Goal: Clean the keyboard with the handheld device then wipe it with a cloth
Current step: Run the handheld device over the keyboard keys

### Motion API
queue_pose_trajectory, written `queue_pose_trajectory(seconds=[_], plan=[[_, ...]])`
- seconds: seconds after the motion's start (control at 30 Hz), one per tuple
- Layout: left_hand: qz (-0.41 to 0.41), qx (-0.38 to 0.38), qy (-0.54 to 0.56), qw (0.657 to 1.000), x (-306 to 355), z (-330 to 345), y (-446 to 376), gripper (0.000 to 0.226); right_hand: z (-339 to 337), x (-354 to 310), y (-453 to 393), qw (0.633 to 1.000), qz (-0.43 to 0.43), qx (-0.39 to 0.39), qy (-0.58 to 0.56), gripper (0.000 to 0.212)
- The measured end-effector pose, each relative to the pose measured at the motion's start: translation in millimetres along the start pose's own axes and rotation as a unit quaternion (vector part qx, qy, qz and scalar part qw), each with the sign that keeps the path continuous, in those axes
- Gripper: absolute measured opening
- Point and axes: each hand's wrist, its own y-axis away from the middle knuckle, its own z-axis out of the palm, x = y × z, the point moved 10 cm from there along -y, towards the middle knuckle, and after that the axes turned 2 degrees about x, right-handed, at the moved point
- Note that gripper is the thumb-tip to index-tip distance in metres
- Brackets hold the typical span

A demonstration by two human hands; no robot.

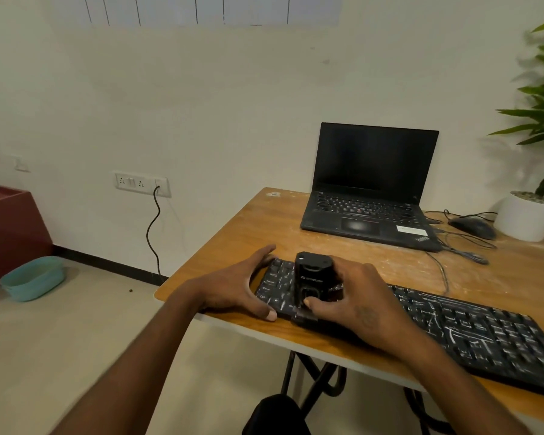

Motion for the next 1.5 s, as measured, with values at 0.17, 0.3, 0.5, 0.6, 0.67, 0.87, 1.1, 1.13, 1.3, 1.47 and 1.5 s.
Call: queue_pose_trajectory(seconds=[0.17, 0.3, 0.5, 0.6, 0.67, 0.87, 1.1, 1.13, 1.3, 1.47, 1.5], plan=[[0.007, 0.003, 0.005, 1.000, 3.4, 0.7, 0.3, 0.127, 12.1, -10.8, -8.8, 1.000, -0.005, 0.015, -0.010, 0.048], [0.007, 0.004, 0.006, 1.000, 8.4, 1.6, 0.3, 0.086, 34.1, -34.2, -28.5, 0.998, -0.041, 0.028, -0.027, 0.045], [0.011, 0.005, 0.009, 1.000, 9.6, -0.2, 1.4, 0.101, 30.0, -24.5, -32.2, 0.999, -0.030, 0.017, -0.032, 0.043], [0.002, -0.001, 0.004, 1.000, 3.9, 0.3, 1.4, 0.127, 7.3, -1.1, -18.4, 1.000, 0.003, 0.006, -0.020, 0.046], [-0.001, -0.002, 0.000, 1.000, 2.7, 0.5, 1.6, 0.129, -6.7, 10.5, -11.4, 1.000, 0.022, 0.009, -0.014, 0.046], [0.006, 0.000, 0.006, 1.000, 4.1, 1.5, 1.1, 0.127, 9.0, -1.4, -24.2, 1.000, 0.009, 0.018, -0.020, 0.047], [-0.006, 0.007, -0.008, 1.000, 7.3, -0.5, 1.9, 0.099, 32.7, -20.9, -49.6, 0.999, -0.028, 0.016, -0.032, 0.039], [0.000, 0.005, -0.004, 1.000, 7.5, -0.8, 2.0, 0.106, 28.3, -17.7, -48.3, 0.999, -0.027, 0.015, -0.030, 0.039], [-0.006, -0.005, 0.012, 1.000, -1.4, 0.8, 0.3, 0.130, -6.4, 15.2, -32.8, 1.000, 0.005, 0.030, 0.005, 0.040], [0.001, 0.003, 0.018, 1.000, 0.0, 0.6, -0.5, 0.131, 0.8, 13.6, -40.1, 0.999, 0.005, 0.041, -0.010, 0.046], [0.004, 0.004, 0.021, 1.000, 1.0, 0.7, -0.3, 0.130, 7.9, 8.9, -44.8, 0.999, -0.001, 0.038, -0.013, 0.046]])
